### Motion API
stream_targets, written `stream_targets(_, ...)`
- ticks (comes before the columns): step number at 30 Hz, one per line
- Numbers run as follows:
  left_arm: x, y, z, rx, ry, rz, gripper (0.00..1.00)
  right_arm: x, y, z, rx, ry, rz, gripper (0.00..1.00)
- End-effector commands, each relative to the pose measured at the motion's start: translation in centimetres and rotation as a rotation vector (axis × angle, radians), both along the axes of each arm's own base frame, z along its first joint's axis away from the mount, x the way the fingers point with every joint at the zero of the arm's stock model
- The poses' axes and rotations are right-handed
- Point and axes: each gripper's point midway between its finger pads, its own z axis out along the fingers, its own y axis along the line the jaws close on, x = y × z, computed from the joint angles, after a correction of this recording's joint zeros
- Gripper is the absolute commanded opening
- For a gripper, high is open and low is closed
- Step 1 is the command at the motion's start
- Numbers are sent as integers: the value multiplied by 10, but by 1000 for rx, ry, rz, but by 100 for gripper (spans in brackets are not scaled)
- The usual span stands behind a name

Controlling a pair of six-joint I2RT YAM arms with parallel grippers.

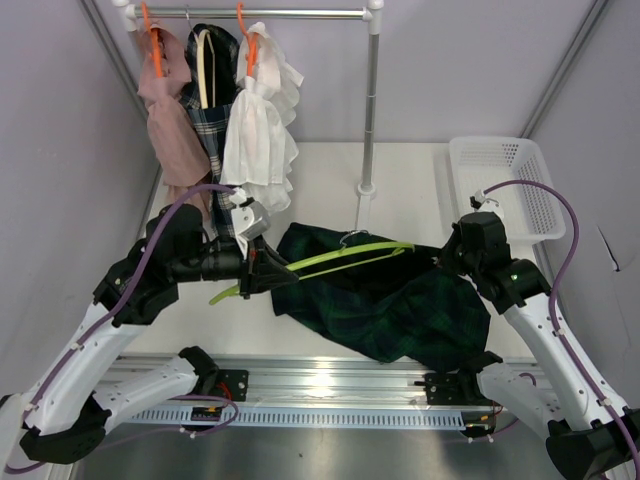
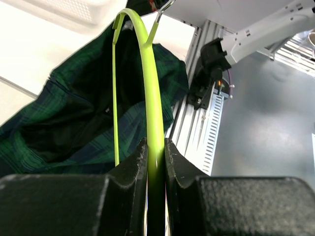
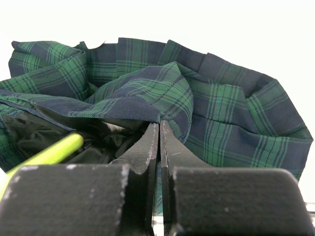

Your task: Place the skirt on the hanger

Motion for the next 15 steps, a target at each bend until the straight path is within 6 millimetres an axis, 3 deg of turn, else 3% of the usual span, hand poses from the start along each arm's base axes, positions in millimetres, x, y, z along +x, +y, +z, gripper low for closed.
stream_targets(1,-11,-2,4,-15,-28,-71,0,7,-1,23,7,-64,-4,0)
stream_targets(7,-7,-2,-2,-1,-22,-58,0,7,0,25,13,-65,-2,0)
stream_targets(11,1,-9,-15,20,5,-54,0,4,0,30,20,-74,1,0)
stream_targets(15,11,-20,-15,-6,7,-57,0,2,4,37,33,-85,15,0)
